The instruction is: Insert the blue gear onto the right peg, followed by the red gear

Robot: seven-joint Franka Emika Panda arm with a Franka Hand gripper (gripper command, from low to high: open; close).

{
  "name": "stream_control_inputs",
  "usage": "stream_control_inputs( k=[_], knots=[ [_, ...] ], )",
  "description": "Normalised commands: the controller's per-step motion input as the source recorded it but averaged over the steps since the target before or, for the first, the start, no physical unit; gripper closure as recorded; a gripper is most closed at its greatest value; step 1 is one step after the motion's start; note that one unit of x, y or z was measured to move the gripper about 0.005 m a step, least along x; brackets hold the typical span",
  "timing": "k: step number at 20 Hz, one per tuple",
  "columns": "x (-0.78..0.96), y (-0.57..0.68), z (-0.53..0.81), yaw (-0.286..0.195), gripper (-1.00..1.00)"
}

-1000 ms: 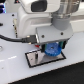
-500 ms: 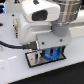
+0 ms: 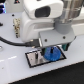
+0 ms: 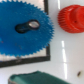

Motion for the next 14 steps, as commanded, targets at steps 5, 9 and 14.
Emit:
stream_control_inputs(
  k=[5,9,14],
  knots=[
    [-0.48,0.12,0.26,0.0,-1.0],
    [-0.7,0.16,0.11,0.0,-1.0],
    [-0.74,0.1,-0.03,0.0,-1.0]
  ],
)
